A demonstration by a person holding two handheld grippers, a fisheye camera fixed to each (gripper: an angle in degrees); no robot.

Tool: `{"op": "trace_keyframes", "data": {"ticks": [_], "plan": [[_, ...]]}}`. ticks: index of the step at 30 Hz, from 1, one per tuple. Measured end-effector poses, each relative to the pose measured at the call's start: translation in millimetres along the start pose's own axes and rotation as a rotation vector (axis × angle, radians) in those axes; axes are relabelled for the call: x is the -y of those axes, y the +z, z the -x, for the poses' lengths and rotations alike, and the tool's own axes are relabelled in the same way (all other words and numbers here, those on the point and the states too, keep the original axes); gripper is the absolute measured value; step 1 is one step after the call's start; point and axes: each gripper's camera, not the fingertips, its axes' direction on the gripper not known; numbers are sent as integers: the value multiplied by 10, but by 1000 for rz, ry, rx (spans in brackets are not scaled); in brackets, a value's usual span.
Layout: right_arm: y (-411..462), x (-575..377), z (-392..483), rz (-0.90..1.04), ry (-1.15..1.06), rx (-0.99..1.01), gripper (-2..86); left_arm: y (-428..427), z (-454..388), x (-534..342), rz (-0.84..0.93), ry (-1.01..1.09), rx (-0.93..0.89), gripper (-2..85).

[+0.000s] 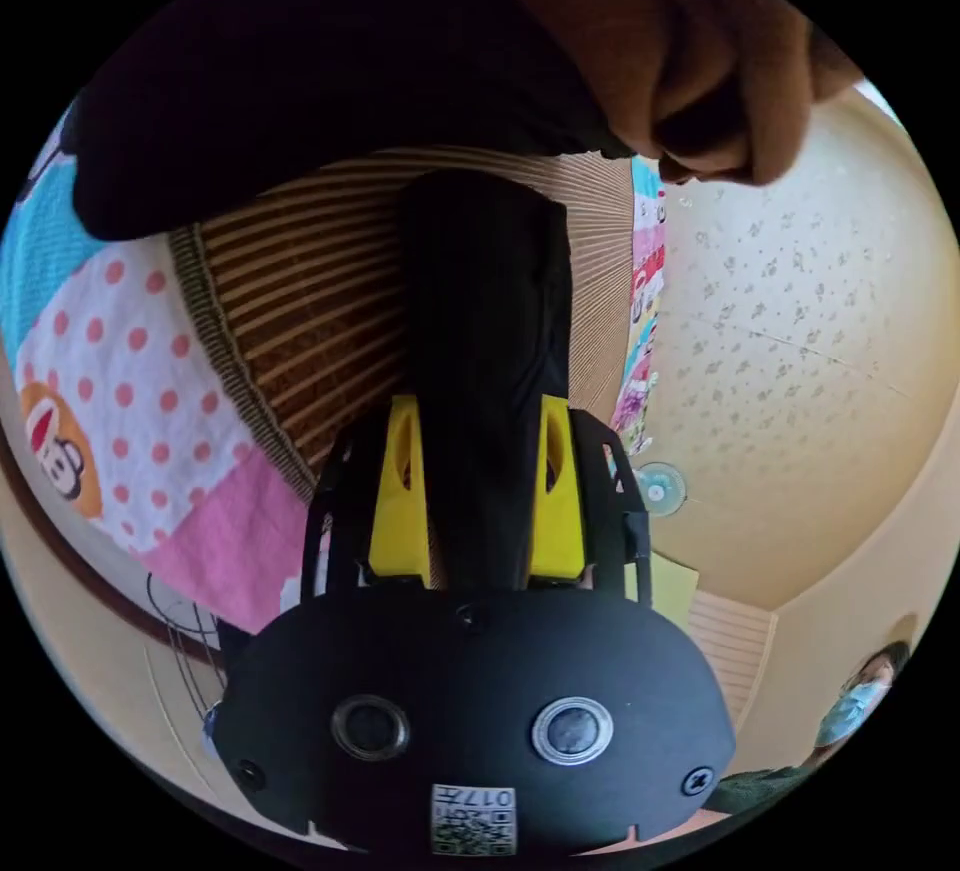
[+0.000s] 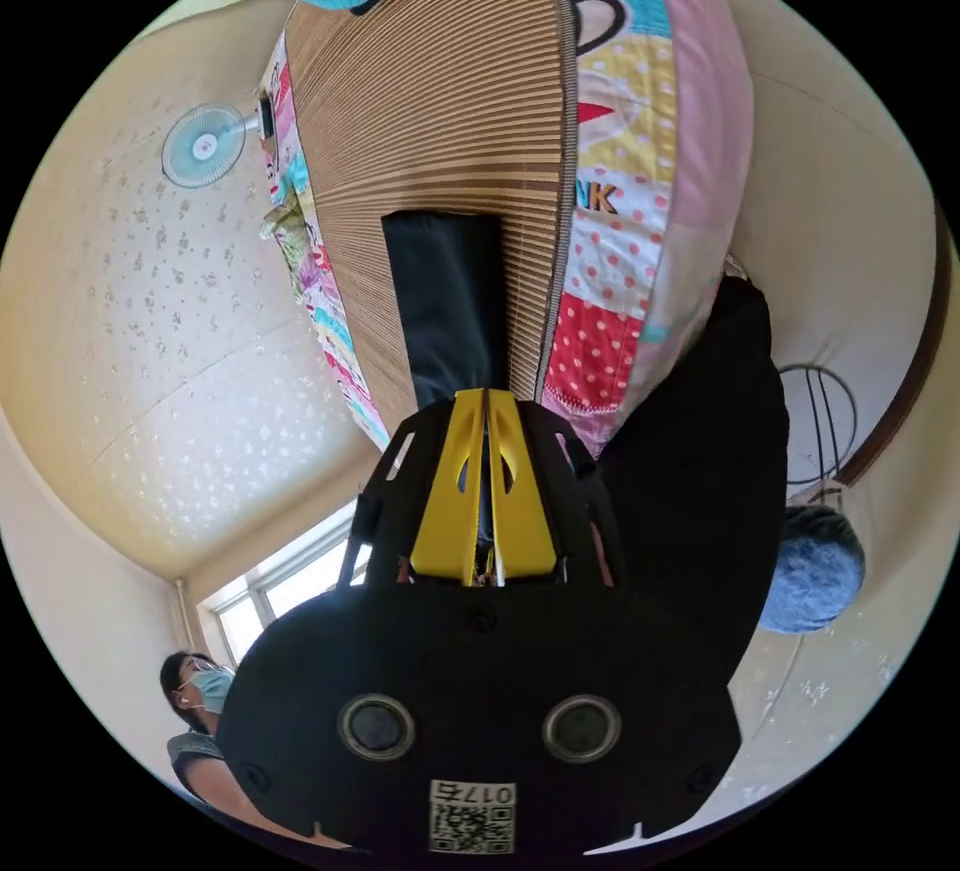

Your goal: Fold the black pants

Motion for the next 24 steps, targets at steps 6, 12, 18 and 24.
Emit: {"op": "trace_keyframes", "data": {"ticks": [6,12,18,24], "plan": [[160,-177,-288,-43,88,97,2,224,184,-327,-48,-70,-332,40],[816,-127,-221,88,53,156,2,362,-1247,-1138,68,467,-283,37],[1506,-93,86,281,-90,161,3,1521,-2437,-2755,451,945,-139,66],[1662,-89,143,331,-167,92,3,2763,-2321,-3722,830,1024,-40,81]]}}
